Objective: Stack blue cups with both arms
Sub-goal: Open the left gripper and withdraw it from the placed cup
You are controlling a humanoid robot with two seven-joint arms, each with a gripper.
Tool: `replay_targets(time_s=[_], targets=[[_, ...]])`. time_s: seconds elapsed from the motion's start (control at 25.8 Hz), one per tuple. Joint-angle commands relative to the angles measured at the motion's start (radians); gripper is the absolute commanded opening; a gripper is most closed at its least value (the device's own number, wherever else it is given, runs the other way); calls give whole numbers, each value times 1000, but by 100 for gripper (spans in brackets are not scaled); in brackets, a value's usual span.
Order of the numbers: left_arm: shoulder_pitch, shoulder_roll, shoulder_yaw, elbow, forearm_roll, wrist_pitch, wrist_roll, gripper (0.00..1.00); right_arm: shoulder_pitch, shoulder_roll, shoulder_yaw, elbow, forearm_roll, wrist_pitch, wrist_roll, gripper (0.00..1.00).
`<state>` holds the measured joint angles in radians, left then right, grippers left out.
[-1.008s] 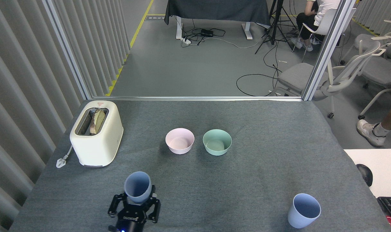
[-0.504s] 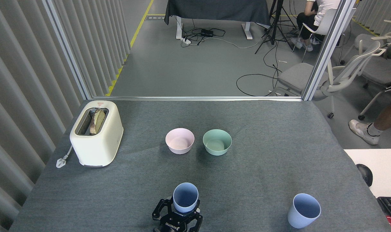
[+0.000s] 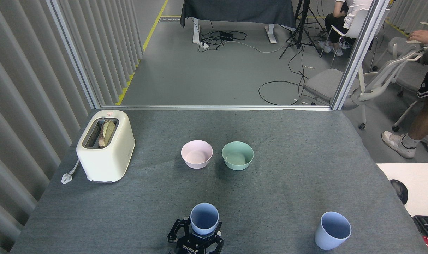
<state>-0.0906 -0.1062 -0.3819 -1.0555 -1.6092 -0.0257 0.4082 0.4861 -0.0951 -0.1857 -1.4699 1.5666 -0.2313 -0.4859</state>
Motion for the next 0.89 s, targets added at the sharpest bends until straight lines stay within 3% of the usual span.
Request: replay_targets(time_s=[0.0, 0.12, 0.35, 0.62, 0.85], targets=[[-1, 0, 0, 22, 2, 1, 0, 95, 0, 0, 2, 0, 0, 1, 0, 100], [3, 2, 0, 22, 5, -2, 0, 100, 0, 0, 2, 0, -2, 1, 0, 100], [43, 7, 8, -6, 11, 0, 0, 100, 0, 0, 2, 0, -2, 1, 0, 100], [137, 77, 17, -130, 12, 1, -2, 100, 0, 0, 2, 8, -2, 1, 0, 100], [267, 126, 97, -267, 14, 0, -5, 100, 0, 0, 2, 8, -2, 1, 0, 100]])
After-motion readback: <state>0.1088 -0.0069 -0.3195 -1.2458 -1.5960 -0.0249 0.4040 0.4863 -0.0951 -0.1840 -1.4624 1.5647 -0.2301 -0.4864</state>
